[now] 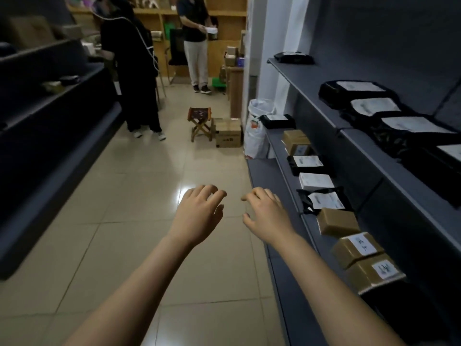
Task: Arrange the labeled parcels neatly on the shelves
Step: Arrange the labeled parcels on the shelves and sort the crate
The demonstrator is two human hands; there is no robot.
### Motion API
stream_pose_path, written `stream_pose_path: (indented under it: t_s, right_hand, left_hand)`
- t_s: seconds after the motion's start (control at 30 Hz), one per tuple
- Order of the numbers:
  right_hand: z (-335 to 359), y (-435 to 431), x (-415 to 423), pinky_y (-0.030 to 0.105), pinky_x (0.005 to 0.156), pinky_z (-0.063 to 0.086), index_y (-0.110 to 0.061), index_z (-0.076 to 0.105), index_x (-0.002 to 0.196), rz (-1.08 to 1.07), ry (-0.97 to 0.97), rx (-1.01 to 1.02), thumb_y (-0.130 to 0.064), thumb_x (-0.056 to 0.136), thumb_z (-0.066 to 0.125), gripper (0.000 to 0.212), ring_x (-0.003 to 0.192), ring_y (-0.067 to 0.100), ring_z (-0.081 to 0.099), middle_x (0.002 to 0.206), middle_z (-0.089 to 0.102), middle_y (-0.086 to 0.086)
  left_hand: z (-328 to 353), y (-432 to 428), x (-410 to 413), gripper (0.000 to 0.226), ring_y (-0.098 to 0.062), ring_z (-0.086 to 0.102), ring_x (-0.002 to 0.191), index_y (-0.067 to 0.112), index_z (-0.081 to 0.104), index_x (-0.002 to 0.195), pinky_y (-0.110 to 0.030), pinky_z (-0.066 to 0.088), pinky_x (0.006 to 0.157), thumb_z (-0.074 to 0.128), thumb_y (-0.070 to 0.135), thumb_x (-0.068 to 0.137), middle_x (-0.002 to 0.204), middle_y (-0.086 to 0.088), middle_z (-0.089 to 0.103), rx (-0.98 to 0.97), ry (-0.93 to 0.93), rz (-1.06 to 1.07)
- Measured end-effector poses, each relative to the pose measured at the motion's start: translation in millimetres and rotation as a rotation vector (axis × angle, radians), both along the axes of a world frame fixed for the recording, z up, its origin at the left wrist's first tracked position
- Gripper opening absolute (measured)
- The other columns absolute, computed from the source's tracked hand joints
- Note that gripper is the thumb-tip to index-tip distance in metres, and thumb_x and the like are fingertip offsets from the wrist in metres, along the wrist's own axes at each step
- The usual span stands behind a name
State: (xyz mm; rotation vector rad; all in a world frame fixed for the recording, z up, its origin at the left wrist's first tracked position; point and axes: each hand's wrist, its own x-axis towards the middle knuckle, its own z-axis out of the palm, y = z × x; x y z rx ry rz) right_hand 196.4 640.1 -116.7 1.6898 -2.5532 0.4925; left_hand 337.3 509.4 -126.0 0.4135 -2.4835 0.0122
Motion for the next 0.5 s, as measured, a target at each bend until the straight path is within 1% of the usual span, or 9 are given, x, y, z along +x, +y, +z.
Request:
stream_pose_path:
  t_s: [0.17, 0.3, 0.5]
  right_hand:
    - [-6, -72, -49, 0.028, 0.101, 0.03, -0.021, 0.054, 0.129, 0.054, -0.011, -0.003, -0.025, 0.092, 0.055, 0.037, 0.117, 0.017, 0.043, 0.125, 0.051, -0.002]
    - [-13, -137, -89, 0.027, 0.101, 0.03, -0.02, 0.054, 0.127, 0.056, -0.015, -0.012, -0.024, 0.092, 0.056, 0.036, 0.116, 0.017, 0.044, 0.124, 0.051, -0.003]
    - [-13, -248, -151, 0.029, 0.1, 0.032, -0.02, 0.054, 0.128, -0.035, -0.02, -0.028, -0.025, 0.092, 0.057, 0.037, 0.116, 0.018, 0.043, 0.124, 0.051, -0.002]
  left_hand:
    - [-6, -64, -39, 0.028, -0.027, 0.058, 0.077, 0.013, 0.066, 0.098, -0.034, 0.044, 0.066, 0.078, 0.013, 0.073, 0.094, -0.004, 0.062, -0.031, -0.004, 0.045]
    - [-15, -128, -77, 0.027, -0.027, 0.058, 0.078, 0.013, 0.065, 0.098, -0.034, 0.044, 0.066, 0.076, 0.013, 0.073, 0.093, -0.003, 0.061, -0.025, -0.01, 0.047]
    - [-14, -245, -148, 0.03, -0.028, 0.06, 0.08, 0.014, 0.061, 0.1, -0.037, 0.049, 0.065, 0.076, 0.015, 0.074, 0.094, -0.003, 0.061, -0.01, -0.043, -0.061]
